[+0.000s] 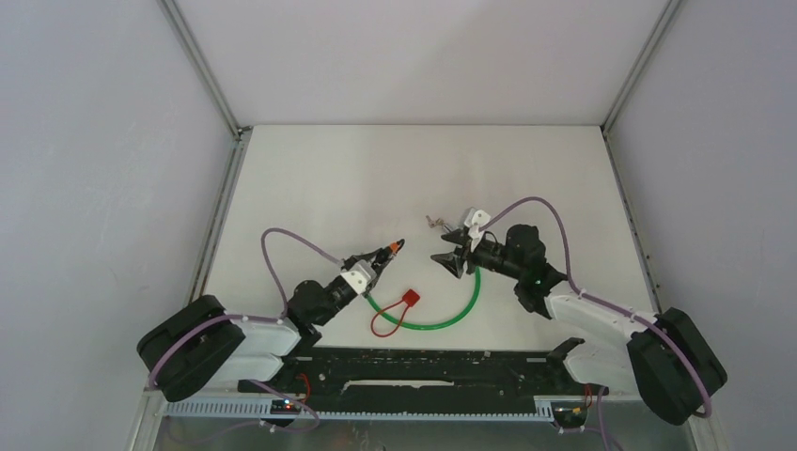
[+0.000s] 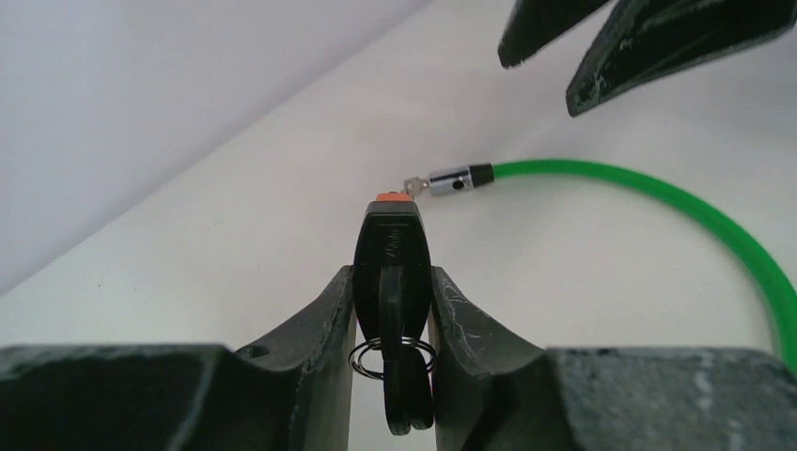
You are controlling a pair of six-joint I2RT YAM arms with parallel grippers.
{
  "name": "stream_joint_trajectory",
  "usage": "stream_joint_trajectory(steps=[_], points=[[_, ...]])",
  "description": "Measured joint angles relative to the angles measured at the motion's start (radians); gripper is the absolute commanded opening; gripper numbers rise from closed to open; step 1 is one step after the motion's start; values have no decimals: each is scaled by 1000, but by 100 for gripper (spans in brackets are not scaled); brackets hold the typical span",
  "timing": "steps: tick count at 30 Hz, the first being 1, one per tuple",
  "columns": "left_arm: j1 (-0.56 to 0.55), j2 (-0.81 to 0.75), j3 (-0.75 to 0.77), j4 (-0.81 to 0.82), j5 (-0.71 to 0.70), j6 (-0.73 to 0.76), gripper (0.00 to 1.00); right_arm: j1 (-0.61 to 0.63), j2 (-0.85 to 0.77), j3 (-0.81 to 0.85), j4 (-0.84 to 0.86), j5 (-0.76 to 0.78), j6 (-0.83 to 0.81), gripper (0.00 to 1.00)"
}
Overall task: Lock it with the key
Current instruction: Pick up the lock from the center of the board, then lock the lock.
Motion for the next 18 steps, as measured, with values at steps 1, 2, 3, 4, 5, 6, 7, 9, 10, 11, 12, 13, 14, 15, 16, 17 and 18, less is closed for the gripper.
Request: stream_joint_trajectory(steps=[1, 2, 3, 4, 5, 6, 7, 9, 10, 11, 12, 13, 14, 15, 16, 17, 18], points=[[1, 10, -5, 34, -7, -17, 0, -21, 14, -13, 51, -29, 39, 58], [2, 18, -10, 71, -7, -33, 0, -38, 34, -28, 114, -55, 78, 59], [2, 21, -11, 94, -3, -47, 0, -51, 53, -43, 179, -74, 112, 59], [2, 23, -13, 117, 7, -57, 0, -63, 80, -66, 265, -93, 154, 60], [2, 23, -13, 134, 21, -66, 0, -75, 107, -92, 354, -111, 196, 60], [2, 23, -13, 151, 42, -76, 0, -87, 138, -120, 449, -132, 239, 60], [2, 23, -13, 167, 68, -83, 0, -100, 172, -146, 542, -154, 283, 60], [2, 23, -13, 185, 120, -95, 0, -118, 235, -169, 665, -203, 345, 59], [2, 23, -13, 190, 151, -98, 0, -125, 267, -168, 718, -233, 377, 58], [2, 24, -13, 192, 182, -100, 0, -131, 294, -163, 762, -263, 404, 57], [2, 26, -13, 193, 208, -100, 0, -135, 313, -156, 795, -291, 429, 57], [2, 27, -13, 193, 238, -97, 0, -139, 327, -148, 824, -323, 450, 57], [2, 29, -13, 193, 269, -96, 0, -143, 335, -140, 846, -350, 466, 56], [2, 31, -13, 193, 290, -95, 0, -146, 336, -136, 862, -370, 478, 57], [2, 32, -13, 193, 316, -93, 0, -148, 336, -134, 882, -395, 485, 56], [1, 32, -13, 193, 339, -90, 0, -151, 335, -134, 901, -420, 487, 56], [1, 32, -13, 193, 354, -89, 0, -153, 335, -134, 911, -437, 487, 56]])
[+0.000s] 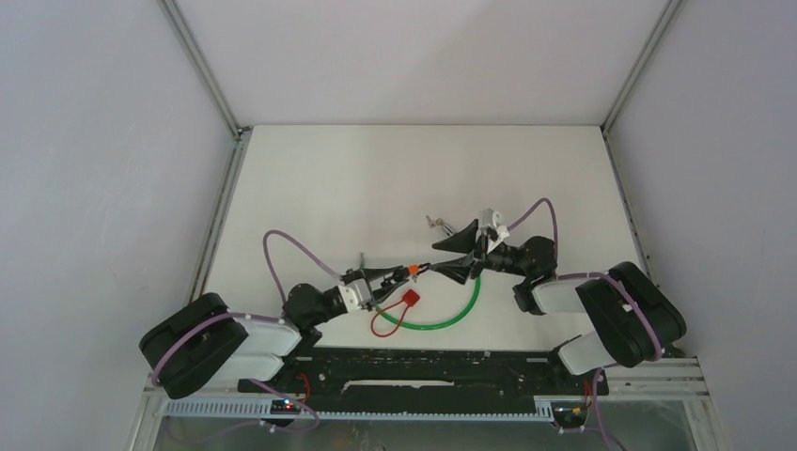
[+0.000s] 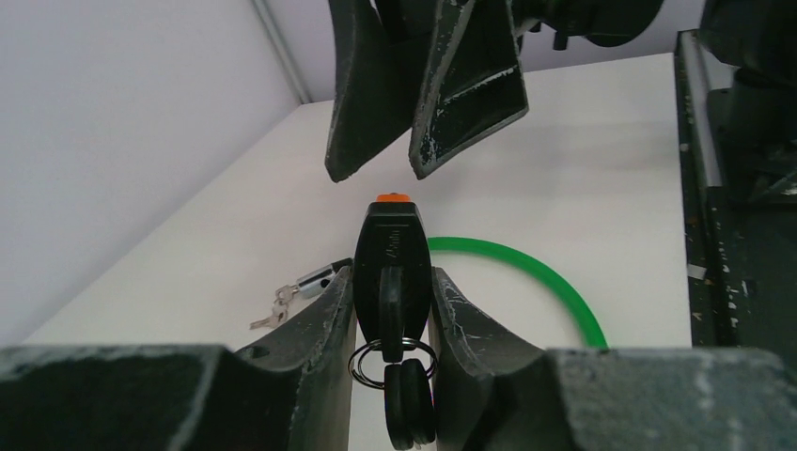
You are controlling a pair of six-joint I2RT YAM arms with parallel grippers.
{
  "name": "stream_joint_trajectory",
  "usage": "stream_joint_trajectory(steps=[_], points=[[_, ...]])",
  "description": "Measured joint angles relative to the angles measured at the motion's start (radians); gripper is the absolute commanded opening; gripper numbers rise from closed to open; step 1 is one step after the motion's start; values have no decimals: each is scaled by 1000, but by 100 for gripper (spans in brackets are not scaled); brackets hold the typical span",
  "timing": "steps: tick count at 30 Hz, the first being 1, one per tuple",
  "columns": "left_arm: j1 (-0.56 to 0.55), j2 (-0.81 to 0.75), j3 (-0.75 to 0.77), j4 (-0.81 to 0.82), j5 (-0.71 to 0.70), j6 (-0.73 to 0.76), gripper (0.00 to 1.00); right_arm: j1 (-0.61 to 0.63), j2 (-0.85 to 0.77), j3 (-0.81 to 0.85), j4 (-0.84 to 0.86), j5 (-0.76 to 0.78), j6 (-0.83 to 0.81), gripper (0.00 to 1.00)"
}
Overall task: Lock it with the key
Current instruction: Lock the lock.
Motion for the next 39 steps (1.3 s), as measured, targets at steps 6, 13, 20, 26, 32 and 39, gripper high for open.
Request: stream_joint_trajectory(steps=[6, 13, 20, 26, 32, 39], points=[[-1, 7, 0, 1, 62, 4, 0, 8, 0, 1, 21, -77, -2, 48], [-1, 7, 0, 1, 75, 16, 0, 21, 15, 12, 25, -122, -5, 53], [-1, 7, 0, 1, 85, 19, 0, 27, 48, 22, 27, -136, -8, 51], [-1, 7, 0, 2, 102, 18, 0, 31, 87, 47, 28, -155, -6, 42], [-1, 4, 0, 2, 100, 19, 0, 40, 103, 57, 28, -172, -4, 39], [-1, -11, 0, 4, 82, 22, 0, 50, 116, 61, 29, -184, -9, 43]])
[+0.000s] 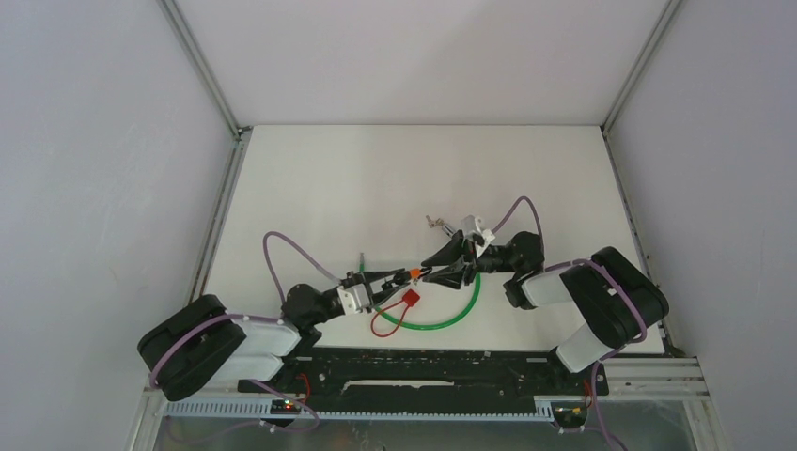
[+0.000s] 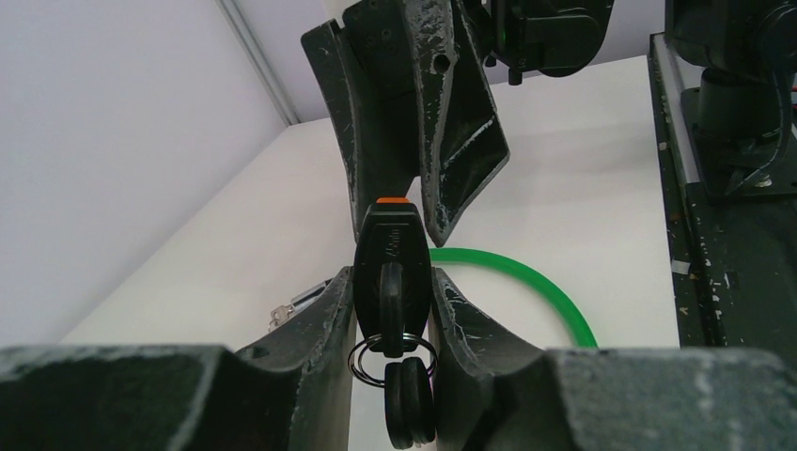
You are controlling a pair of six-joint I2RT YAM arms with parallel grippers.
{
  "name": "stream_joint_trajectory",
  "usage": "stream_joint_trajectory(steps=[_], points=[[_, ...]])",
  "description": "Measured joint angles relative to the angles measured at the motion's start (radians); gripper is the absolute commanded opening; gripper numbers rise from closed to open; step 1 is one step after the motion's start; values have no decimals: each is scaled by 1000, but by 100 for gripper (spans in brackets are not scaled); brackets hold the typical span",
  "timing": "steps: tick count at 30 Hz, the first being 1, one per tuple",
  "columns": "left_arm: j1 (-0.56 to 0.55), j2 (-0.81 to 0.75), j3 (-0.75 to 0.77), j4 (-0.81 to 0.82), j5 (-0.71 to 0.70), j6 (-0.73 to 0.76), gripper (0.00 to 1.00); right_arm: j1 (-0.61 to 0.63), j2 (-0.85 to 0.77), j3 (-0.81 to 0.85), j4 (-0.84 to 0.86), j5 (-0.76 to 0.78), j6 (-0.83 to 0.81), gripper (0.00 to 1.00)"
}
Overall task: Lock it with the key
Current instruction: Lock the lock.
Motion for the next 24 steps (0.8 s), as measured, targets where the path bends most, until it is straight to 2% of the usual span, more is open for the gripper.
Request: stream_joint_trajectory(steps=[2, 7, 10, 24], points=[[0, -2, 0, 2, -5, 4, 0, 2, 0, 0, 0, -4, 0, 39], [0, -5, 0, 3, -18, 5, 1, 3, 1, 0, 1, -4, -6, 10], [-2, -5, 0, 2, -24, 3, 17, -1, 0, 2, 8, -13, -12, 1], [-9, -5, 0, 24, -82, 5, 56, -17, -40, -32, 9, 15, -85, 0]])
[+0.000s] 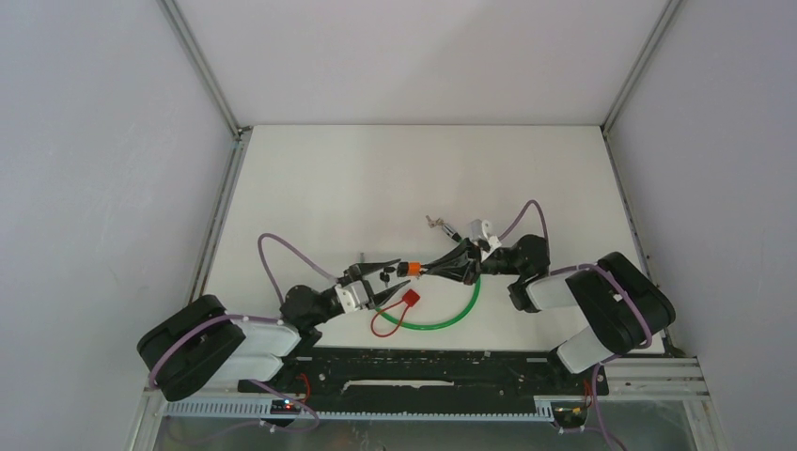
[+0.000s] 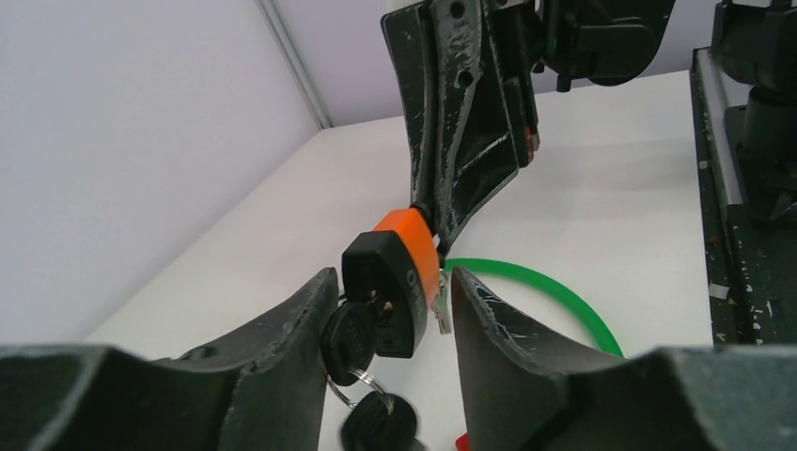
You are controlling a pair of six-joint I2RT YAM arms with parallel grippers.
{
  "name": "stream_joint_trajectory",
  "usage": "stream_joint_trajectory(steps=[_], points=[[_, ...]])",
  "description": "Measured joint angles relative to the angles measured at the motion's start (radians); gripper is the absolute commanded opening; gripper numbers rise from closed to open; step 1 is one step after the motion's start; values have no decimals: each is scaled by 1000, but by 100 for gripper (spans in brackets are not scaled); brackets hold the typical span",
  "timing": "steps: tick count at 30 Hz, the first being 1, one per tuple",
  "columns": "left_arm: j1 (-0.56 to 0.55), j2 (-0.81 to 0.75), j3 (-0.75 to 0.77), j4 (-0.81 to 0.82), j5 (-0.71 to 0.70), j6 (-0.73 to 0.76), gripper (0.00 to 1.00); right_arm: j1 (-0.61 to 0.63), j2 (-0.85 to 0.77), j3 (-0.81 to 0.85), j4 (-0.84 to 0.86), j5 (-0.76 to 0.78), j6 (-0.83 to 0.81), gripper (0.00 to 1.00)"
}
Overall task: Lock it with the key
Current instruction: Lock the lock.
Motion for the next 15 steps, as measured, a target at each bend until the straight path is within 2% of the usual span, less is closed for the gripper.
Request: stream_joint_trajectory(steps=[9, 11, 15], points=[[-3, 19, 0, 16, 9, -1, 60, -5, -16, -16, -10, 23, -23, 0], [-3, 21, 1, 17, 13, -2, 68, -5, -23, -18, -11, 23, -31, 0], [-4, 21, 2, 17, 13, -3, 69, -5, -35, -21, -11, 6, -55, 0]])
